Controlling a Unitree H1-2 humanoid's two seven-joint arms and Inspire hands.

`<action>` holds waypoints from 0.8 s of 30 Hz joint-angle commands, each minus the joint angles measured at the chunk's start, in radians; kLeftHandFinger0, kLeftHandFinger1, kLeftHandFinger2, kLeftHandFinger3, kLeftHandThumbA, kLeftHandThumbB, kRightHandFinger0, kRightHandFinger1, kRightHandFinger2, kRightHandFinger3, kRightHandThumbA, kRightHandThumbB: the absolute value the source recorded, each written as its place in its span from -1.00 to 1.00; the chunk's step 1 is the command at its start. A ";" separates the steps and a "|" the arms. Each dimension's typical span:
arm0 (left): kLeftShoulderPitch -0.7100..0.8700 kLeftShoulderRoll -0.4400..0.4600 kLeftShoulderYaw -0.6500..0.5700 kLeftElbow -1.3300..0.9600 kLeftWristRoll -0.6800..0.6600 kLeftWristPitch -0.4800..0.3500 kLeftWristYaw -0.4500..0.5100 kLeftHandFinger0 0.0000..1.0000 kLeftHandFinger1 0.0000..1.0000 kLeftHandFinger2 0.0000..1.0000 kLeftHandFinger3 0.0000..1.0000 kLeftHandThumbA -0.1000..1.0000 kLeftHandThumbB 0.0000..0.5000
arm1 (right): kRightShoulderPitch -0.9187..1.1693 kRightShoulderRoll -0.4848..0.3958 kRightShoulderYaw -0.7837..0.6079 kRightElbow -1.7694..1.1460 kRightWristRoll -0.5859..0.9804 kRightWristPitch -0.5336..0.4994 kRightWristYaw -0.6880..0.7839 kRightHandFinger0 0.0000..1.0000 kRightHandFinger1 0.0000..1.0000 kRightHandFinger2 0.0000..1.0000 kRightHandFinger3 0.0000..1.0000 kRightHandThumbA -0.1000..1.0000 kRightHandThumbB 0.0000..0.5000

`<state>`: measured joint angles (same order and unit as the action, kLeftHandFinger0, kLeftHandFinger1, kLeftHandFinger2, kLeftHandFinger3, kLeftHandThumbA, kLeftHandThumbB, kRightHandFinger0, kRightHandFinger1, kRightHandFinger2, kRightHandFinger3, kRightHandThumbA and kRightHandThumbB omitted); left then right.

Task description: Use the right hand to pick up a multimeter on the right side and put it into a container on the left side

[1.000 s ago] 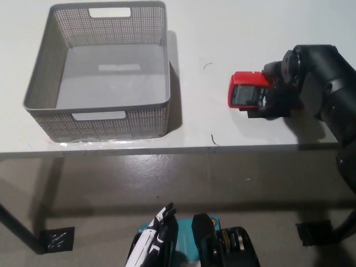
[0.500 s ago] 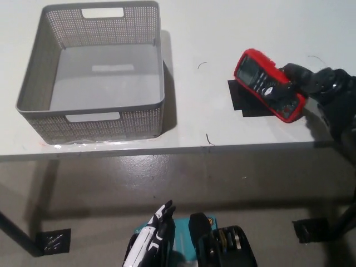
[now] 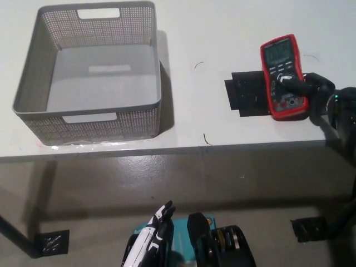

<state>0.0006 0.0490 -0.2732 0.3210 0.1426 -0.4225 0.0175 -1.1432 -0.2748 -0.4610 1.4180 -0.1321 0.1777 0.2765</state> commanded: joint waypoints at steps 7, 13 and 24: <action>-0.004 0.002 -0.005 -0.009 0.021 -0.048 0.024 1.00 1.00 1.00 1.00 1.00 0.99 | -0.144 0.111 -0.491 -0.019 0.546 0.128 0.078 -1.00 -0.82 0.22 1.00 -1.00 -0.59; 0.002 0.000 -0.006 -0.010 0.029 -0.048 0.026 1.00 1.00 1.00 1.00 1.00 1.00 | -0.205 0.157 -0.567 -0.066 0.584 0.153 0.108 -1.00 -0.86 0.19 1.00 -1.00 -0.49; 0.004 -0.001 -0.003 -0.011 0.023 -0.048 0.016 1.00 1.00 1.00 1.00 1.00 1.00 | -0.261 0.299 -0.458 -0.405 0.644 0.292 0.104 -1.00 -0.96 0.15 1.00 -1.00 -0.20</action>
<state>0.0031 0.0491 -0.2738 0.3217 0.1523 -0.4229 0.0177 -1.1735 -0.0399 -0.9209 1.2602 0.2394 0.3521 0.2814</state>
